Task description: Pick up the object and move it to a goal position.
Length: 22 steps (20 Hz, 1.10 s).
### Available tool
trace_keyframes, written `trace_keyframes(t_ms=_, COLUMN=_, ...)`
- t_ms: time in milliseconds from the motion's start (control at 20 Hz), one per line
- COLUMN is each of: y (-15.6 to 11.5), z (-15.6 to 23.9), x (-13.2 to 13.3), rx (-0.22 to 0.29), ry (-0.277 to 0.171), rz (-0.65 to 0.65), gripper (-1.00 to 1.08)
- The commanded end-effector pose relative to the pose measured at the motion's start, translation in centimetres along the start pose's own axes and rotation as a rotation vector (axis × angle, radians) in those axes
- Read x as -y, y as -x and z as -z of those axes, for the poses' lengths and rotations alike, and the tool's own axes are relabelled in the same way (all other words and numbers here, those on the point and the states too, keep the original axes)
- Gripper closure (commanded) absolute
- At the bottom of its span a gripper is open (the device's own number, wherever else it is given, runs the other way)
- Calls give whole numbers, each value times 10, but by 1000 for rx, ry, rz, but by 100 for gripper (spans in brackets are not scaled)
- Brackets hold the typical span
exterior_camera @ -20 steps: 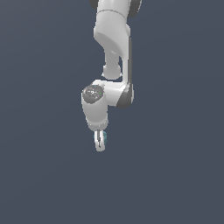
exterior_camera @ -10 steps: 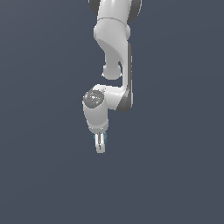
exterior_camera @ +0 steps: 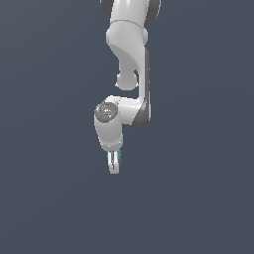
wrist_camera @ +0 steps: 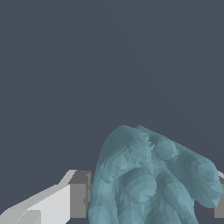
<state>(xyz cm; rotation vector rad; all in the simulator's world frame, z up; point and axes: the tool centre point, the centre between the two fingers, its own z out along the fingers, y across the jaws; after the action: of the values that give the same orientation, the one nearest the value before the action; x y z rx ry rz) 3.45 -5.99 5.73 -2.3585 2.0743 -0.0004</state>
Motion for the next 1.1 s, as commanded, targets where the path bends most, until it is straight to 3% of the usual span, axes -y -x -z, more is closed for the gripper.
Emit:
trace_keyframes(t_ms=0, y=0, z=1, x=1, rx=0, ry=0, rz=0, gripper=108)
trace_keyframes(t_ms=1050, y=14, z=52, x=56, rx=-1, ry=1, rz=0, gripper=108)
